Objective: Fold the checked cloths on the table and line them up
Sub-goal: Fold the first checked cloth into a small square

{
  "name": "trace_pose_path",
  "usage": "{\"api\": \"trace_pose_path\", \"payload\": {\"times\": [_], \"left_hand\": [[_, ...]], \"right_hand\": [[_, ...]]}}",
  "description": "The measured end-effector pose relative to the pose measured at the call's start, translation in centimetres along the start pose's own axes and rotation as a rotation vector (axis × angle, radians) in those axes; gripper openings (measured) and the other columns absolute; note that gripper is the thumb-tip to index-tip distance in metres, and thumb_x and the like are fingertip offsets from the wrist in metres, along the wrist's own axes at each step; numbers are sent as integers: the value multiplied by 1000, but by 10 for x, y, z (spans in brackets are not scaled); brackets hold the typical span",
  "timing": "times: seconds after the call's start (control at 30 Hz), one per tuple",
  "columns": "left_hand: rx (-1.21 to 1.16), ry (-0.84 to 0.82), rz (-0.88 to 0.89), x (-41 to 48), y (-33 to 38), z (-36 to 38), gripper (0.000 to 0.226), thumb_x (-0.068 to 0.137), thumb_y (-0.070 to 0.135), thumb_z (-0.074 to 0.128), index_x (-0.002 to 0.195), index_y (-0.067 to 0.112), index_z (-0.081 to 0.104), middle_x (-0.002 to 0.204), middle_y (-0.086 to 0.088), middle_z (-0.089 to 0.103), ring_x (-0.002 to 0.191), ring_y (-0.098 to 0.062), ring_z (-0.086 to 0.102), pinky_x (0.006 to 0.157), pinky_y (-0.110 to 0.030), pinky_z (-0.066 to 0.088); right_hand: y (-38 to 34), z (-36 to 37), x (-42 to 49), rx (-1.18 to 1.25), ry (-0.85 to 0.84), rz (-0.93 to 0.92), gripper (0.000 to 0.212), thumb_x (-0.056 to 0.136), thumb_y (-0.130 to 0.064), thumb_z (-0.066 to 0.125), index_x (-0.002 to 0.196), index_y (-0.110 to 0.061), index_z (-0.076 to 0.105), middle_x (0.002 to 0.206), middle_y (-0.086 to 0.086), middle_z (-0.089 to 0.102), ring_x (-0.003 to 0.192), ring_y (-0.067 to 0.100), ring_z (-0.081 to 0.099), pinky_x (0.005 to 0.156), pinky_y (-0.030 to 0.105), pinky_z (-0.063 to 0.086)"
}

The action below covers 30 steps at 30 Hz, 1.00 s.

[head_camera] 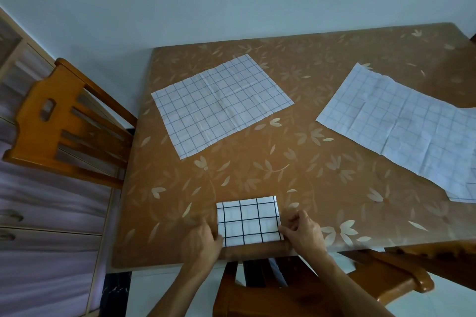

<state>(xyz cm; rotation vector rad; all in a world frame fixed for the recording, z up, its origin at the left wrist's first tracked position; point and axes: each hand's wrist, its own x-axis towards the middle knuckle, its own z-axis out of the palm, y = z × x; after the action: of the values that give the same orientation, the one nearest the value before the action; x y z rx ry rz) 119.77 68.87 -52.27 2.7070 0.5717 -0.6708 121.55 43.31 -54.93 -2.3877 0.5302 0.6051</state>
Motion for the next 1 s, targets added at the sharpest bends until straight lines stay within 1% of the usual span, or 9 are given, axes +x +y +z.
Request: {"api": "trace_pose_path", "payload": {"times": [0.13, 0.27, 0.37, 0.5, 0.57, 0.63, 0.67, 0.77, 1.0], "left_hand": [[22, 334, 546, 5, 13, 21, 19, 90, 24, 62, 107, 21, 56, 108, 0, 57, 91, -15, 61, 67, -25, 54], [252, 282, 889, 21, 39, 45, 50, 78, 17, 72, 126, 19, 60, 144, -14, 51, 132, -30, 51, 104, -45, 49], [297, 160, 871, 28, 41, 51, 54, 83, 29, 65, 136, 24, 54, 151, -12, 45, 138, -29, 46, 107, -48, 46], [319, 137, 893, 32, 29, 61, 54, 100, 37, 39, 152, 24, 34, 162, -11, 26, 150, -27, 25, 120, -47, 28], [339, 124, 884, 33, 26, 67, 58, 102, 39, 35, 155, 21, 24, 165, -12, 16, 152, -28, 19, 122, -48, 18], [359, 105, 866, 34, 26, 71, 62, 102, 43, 35, 157, 18, 20, 165, -11, 11, 153, -28, 16, 118, -48, 13], [362, 95, 860, 34, 25, 72, 63, 102, 44, 34, 157, 18, 19, 166, -10, 9, 153, -27, 13, 118, -48, 11], [346, 100, 837, 35, 19, 68, 63, 104, 47, 29, 159, 21, 14, 167, -7, 4, 154, -24, 8, 120, -48, 9], [336, 62, 721, 36, -20, 51, 74, 100, 64, 29, 160, 25, 9, 168, -5, 0, 155, -24, 1, 121, -53, 9]], "right_hand": [[0, 0, 1, 1, 2, -1, 40, 76, -44, 77, 100, -23, 52, 86, -8, 64, 84, 14, 61, 72, 31, 51], [1, 0, -1, 11, -16, -2, 41, 77, -44, 77, 101, -24, 52, 85, -10, 64, 82, 10, 62, 74, 32, 55], [-7, 3, -8, -46, 23, -25, 41, 82, -33, 71, 114, -19, 50, 102, -3, 62, 93, 14, 58, 80, 27, 50], [-32, 24, -21, -205, 283, -538, 42, 87, -21, 50, 128, -10, 52, 138, 13, 51, 120, 26, 52, 101, 39, 48], [-39, 36, -17, -278, 149, -662, 59, 92, -31, 34, 146, -8, 37, 159, 13, 27, 145, 27, 30, 115, 42, 32], [-35, 46, -9, -366, -54, -616, 72, 96, -45, 33, 155, -12, 7, 162, 4, -4, 150, 20, 2, 119, 36, 8], [-29, 50, -5, -421, -46, -626, 78, 96, -52, 35, 155, -12, 3, 162, 5, -5, 150, 20, 1, 119, 36, 7], [-9, 53, 5, -577, 13, -633, 72, 100, -56, 20, 154, -9, 18, 163, 9, 12, 149, 24, 18, 121, 46, 18], [-2, 37, 13, -680, 13, -626, 72, 101, -59, 20, 155, -11, 17, 164, 8, 11, 150, 22, 13, 117, 46, 13]]}}
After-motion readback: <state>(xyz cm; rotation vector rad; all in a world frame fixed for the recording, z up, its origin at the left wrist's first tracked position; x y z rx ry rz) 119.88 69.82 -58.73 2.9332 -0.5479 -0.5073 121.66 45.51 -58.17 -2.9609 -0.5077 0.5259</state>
